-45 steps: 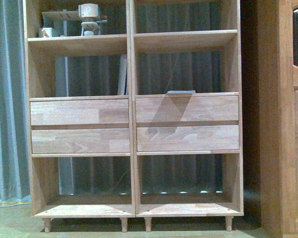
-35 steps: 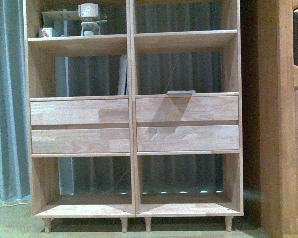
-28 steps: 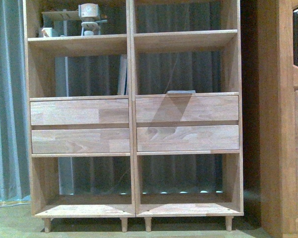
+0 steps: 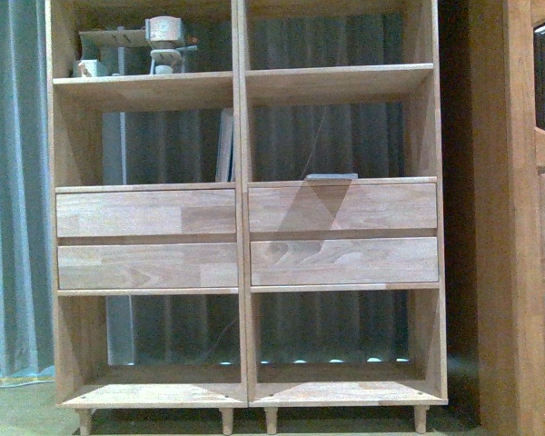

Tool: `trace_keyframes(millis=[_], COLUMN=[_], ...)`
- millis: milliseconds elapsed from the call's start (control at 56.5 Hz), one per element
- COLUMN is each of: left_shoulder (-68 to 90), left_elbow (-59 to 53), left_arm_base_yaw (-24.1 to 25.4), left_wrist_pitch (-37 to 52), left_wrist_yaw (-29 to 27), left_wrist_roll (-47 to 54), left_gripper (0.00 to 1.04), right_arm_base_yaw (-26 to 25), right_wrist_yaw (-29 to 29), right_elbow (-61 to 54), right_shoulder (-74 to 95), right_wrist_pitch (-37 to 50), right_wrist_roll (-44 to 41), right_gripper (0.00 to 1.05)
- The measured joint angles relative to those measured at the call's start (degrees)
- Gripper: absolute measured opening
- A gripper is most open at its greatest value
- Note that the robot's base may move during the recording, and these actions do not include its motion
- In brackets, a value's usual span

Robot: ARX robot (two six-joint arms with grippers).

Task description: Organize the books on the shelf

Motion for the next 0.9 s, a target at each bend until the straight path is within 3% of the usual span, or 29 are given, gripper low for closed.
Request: trace_keyframes(millis=[903], left_shoulder=[0.0], left_elbow=[0.0], left_arm_base_yaw=[-0.02], left_wrist_pitch=[0.0], left_wrist_yaw=[-0.02], left_wrist_roll=[0.0], left_gripper=[0.98], right_arm_base_yaw=[0.0], right_wrist_yaw=[0.0], right_elbow=[0.0], right_shoulder=[0.0], right_wrist_pitch=[0.0], right_wrist_roll=[0.0], right_gripper=[0.98])
